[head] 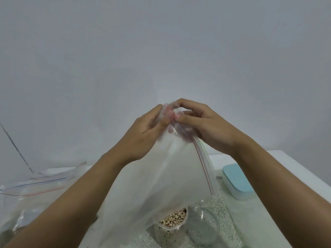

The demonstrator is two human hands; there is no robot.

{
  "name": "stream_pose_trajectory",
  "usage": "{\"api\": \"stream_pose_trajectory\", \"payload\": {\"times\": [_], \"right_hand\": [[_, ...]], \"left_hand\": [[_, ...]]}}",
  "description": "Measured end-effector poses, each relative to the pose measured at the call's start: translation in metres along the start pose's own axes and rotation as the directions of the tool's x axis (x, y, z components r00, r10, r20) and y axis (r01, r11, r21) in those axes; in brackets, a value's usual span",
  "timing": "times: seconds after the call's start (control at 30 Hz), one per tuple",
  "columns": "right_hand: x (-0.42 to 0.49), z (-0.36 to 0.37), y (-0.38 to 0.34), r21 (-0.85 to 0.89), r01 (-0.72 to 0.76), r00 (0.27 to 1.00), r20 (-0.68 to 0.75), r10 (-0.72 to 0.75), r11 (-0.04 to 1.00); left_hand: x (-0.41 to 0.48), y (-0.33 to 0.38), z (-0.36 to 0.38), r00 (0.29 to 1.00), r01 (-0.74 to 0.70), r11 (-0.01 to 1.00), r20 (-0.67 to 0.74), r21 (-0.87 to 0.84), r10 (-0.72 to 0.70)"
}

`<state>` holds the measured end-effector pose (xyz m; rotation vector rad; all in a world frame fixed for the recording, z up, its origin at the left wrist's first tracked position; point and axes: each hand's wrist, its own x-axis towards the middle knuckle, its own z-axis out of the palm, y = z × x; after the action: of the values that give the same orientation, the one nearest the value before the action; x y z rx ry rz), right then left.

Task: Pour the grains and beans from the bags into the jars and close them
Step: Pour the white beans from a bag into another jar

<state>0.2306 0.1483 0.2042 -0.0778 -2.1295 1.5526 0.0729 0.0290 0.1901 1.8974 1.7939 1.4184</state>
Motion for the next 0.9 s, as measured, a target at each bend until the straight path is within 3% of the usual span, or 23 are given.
{"api": "stream_pose_trajectory", "payload": {"times": [0.27,0.4,0.6,0.77,0.9], "right_hand": [[-0.046,-0.097,0.023,-0.044,-0.005,1.0,0.016,0.006,0.999],[-0.072,-0.153,0.048,-0.067,-0.037,0.999,-0.009,0.037,0.997],[-0.107,-0.213,0.088,-0.187,-0.148,0.987,0.03,0.157,0.971],[-0.13,-0.247,0.11,-0.276,-0.203,0.97,0.071,0.23,0.939],[-0.142,-0.278,0.121,-0.348,-0.256,0.943,0.116,0.312,0.902]], "left_hand": [[0.05,0.039,0.068,1.0,-0.014,0.999,-0.015,-0.045,0.013],[0.072,0.048,0.115,0.986,0.005,0.997,-0.164,-0.079,-0.018],[0.083,0.045,0.17,0.927,0.108,0.978,-0.338,-0.178,-0.164],[0.084,0.037,0.204,0.881,0.21,0.946,-0.372,-0.249,-0.293],[0.081,0.022,0.215,0.796,0.26,0.877,-0.424,-0.405,-0.432]]}}
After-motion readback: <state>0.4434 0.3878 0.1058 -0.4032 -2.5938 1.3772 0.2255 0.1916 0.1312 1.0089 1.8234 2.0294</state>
